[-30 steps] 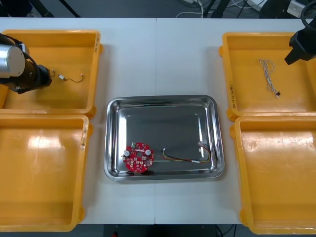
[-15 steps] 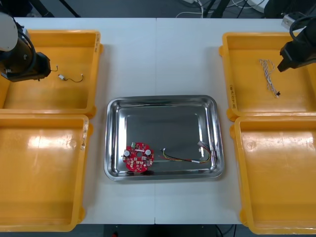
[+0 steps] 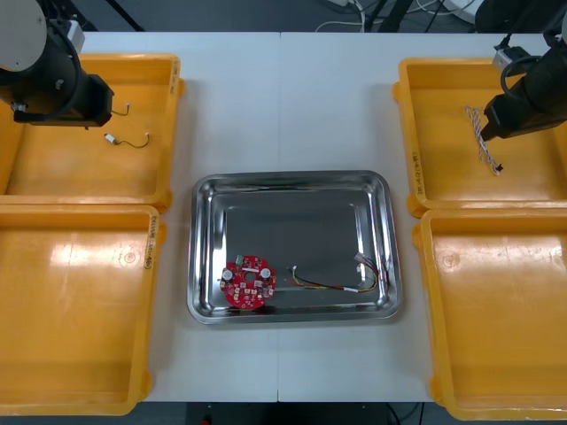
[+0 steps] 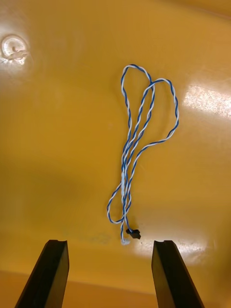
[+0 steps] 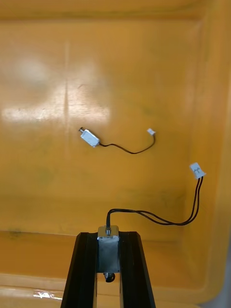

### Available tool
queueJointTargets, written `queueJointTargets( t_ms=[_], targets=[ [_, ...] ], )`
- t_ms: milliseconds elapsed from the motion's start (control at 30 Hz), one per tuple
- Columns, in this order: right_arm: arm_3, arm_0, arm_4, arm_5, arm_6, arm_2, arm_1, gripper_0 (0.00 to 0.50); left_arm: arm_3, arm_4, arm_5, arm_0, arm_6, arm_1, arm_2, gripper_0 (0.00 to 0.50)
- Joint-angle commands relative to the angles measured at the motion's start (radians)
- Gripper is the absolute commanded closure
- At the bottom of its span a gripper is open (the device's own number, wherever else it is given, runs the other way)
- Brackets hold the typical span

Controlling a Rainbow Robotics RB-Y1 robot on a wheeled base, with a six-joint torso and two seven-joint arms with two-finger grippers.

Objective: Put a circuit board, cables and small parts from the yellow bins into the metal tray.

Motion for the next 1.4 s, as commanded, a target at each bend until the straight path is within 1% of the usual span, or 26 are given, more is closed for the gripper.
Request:
queueJointTargets(
  t_ms=[33,200,300,467,600,700,800,900,1033,1133,1400],
  targets=[
    [0.031,-0.056,0.014,-0.059,0.036,-0.027,0.011,0.000,-0.097,0.002,0.011,-0.030,0.190,-0.033,-0.079,0.500],
    [0.098,-0.078,0.029,-0.129,0.040,-0.031,0.022,0.000,-0.169,-0.012,0.018,-0.030,0.313,-0.073,-0.167,0.500],
    [0.107,-0.079,0.037,-0.160,0.040,-0.035,0.029,0.000,-0.195,-0.024,0.019,-0.030,0.376,-0.090,-0.222,0.500],
    [0.110,-0.079,0.051,-0.197,0.032,-0.035,0.037,0.000,-0.210,-0.062,0.019,-0.030,0.458,-0.138,-0.309,0.500],
    [0.153,-0.079,0.054,-0.252,0.040,-0.043,0.040,0.000,-0.209,-0.090,0.013,-0.030,0.523,-0.178,-0.383,0.500],
    [0.186,-0.079,0.055,-0.284,0.044,-0.043,0.040,0.000,-0.207,-0.098,-0.007,-0.027,0.572,-0.199,-0.424,0.500],
    [0.195,-0.079,0.063,-0.292,0.046,-0.043,0.040,0.000,-0.207,-0.099,-0.044,-0.014,0.618,-0.214,-0.450,0.500],
    [0.212,-0.079,0.068,-0.304,0.043,-0.043,0.040,0.000,-0.206,-0.108,-0.077,0.000,0.632,-0.221,-0.476,0.500],
    [0.261,-0.081,0.066,-0.365,0.041,-0.043,0.043,0.000,-0.189,-0.118,-0.102,0.016,0.636,-0.225,-0.512,0.500],
    [0.279,-0.081,0.064,-0.390,0.038,-0.047,0.048,0.000,-0.172,-0.118,-0.120,0.025,0.638,-0.227,-0.533,0.500],
    [0.281,-0.081,0.061,-0.404,0.012,-0.064,0.064,0.000,-0.113,-0.131,-0.194,0.039,0.649,-0.228,-0.584,0.499]
  ],
)
